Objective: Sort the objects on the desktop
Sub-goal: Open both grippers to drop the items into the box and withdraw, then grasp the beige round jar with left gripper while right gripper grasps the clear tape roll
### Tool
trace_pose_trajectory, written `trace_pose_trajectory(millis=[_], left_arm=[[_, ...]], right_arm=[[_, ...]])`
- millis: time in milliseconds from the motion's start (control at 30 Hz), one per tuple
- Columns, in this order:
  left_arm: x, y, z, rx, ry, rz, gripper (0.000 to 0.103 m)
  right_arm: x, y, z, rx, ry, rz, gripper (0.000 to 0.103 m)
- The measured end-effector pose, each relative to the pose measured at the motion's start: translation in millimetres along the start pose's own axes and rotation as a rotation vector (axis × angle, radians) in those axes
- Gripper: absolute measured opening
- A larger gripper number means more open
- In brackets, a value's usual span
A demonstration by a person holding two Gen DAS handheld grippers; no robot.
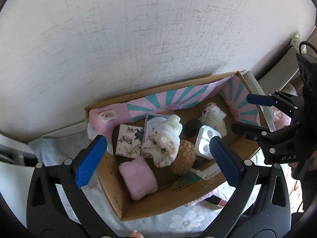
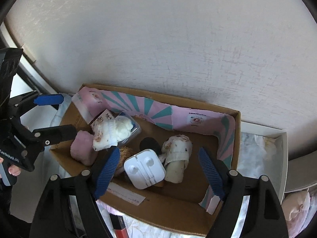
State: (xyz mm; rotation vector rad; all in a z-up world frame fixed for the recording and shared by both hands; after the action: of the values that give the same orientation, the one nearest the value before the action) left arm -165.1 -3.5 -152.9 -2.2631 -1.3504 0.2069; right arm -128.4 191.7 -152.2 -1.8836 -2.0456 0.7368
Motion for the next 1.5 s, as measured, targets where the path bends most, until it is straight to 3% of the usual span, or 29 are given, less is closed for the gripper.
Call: trace_pose_trajectory(millis=[400, 600, 867, 1067, 1267, 1500], left_arm=[[11, 14, -39, 0.075, -0.026, -0.049, 0.103], [15, 28, -66, 0.119, -0.065, -0.069, 0.103], [21, 72, -79, 0.124, -0.107, -0.126, 0.103], [18, 119, -84, 0.13, -0.144, -0.228, 0.103], [13, 170, -88, 0.173, -0.255, -0.272, 0.103], [-6, 231, -62, 0.169, -0.286, -0.348, 0.103]], right_arm=[[-16, 0, -50, 0.121, -0.031, -0.084, 0.079], [-27, 21, -77, 0.172, -0.045, -0.166, 0.079], [-29, 65, -86, 0.171, -0.079, -0.258, 0.079], [-33, 100, -85, 0.182, -0.132, -0.322, 0.079], [-39, 136, -58, 0.136, -0.148, -0.372, 0.066], [-37, 167, 2, 0.072, -0.096, -0.379, 0.047]])
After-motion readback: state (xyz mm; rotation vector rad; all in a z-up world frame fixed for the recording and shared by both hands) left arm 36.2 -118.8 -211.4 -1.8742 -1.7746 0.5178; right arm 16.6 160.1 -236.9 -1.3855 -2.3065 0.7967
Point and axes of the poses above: each gripper's, at about its wrist camera, not at the fingertips, and z roughly the way its jaws point, x to its right, y to its underside, the point moved 1 cm from there along z, roughly the way its jaws point, and after that the axes turned 4 degrees about x, right-handed, at the moved point
